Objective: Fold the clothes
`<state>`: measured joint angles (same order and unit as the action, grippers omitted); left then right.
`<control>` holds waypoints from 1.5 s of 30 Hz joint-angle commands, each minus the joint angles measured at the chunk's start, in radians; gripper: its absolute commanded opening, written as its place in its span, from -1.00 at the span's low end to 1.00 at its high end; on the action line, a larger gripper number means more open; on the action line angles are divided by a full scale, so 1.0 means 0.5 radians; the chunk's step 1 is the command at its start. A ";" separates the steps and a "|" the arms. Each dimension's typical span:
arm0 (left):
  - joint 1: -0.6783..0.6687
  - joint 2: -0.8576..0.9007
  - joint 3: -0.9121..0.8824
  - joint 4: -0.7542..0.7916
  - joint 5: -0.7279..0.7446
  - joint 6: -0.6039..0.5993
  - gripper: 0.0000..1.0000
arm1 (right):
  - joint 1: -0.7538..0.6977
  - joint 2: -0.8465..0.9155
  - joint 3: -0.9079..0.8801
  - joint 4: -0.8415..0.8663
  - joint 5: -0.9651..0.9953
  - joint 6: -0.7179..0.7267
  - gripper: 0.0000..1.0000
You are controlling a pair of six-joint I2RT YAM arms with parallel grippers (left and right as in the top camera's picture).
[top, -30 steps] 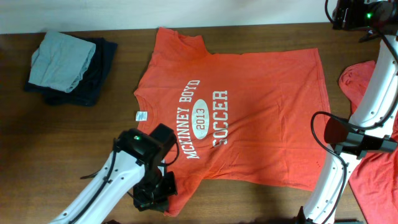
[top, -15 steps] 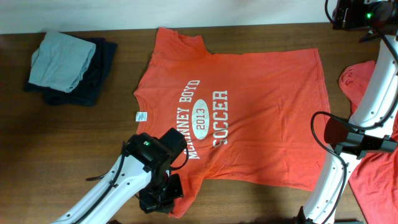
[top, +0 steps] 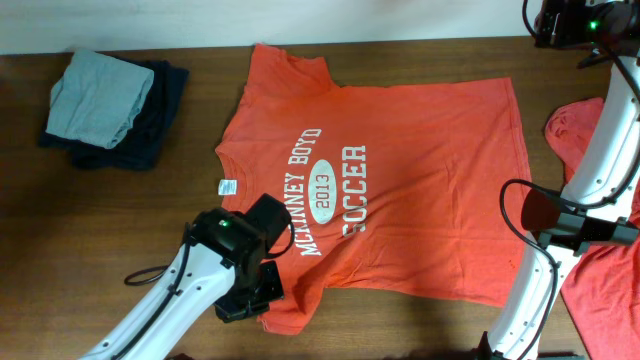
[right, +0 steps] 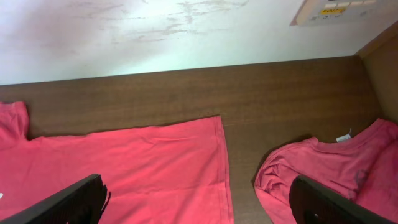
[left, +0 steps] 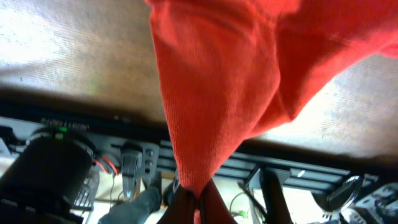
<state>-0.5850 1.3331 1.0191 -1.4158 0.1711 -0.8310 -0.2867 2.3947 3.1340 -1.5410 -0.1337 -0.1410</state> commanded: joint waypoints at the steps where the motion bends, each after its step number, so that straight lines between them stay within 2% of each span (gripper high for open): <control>1: 0.026 -0.031 0.018 0.033 -0.076 0.034 -1.00 | 0.009 0.007 0.000 0.000 -0.026 -0.001 0.97; 18: 0.025 -0.031 0.019 0.043 -0.052 0.034 -1.00 | 0.010 0.007 0.000 0.050 -0.053 0.001 0.97; 21: 0.025 -0.031 0.019 0.078 -0.045 0.034 -0.99 | 0.009 -0.010 0.001 -0.089 -0.176 -0.002 0.97; 24: 0.025 -0.031 0.020 0.108 -0.050 0.034 -0.99 | -0.006 -0.037 0.001 -0.288 -0.124 -0.053 0.97; 27: 0.025 -0.031 0.021 0.108 -0.083 0.035 -0.99 | -0.049 -0.079 -0.002 -0.316 -0.028 0.121 0.97; 33: 0.026 -0.031 0.021 0.127 -0.174 0.034 -1.00 | -0.124 -0.257 -0.073 -0.316 -0.308 0.286 0.97; 36: 0.025 -0.031 0.021 0.172 -0.180 0.035 -0.99 | -0.125 -0.438 -0.296 -0.316 -0.346 0.294 0.97; 38: 0.025 -0.031 0.021 0.196 -0.182 0.035 -0.99 | -0.124 -0.636 -0.600 -0.316 -0.328 0.292 0.97; 45: 0.026 -0.031 0.021 0.301 -0.285 0.034 -0.99 | -0.134 -1.380 -1.935 -0.314 0.109 0.332 0.97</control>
<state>-0.5781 1.3331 1.0191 -1.2804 0.0696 -0.8299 -0.3508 1.8050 2.3470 -1.6924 -0.1909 -0.0002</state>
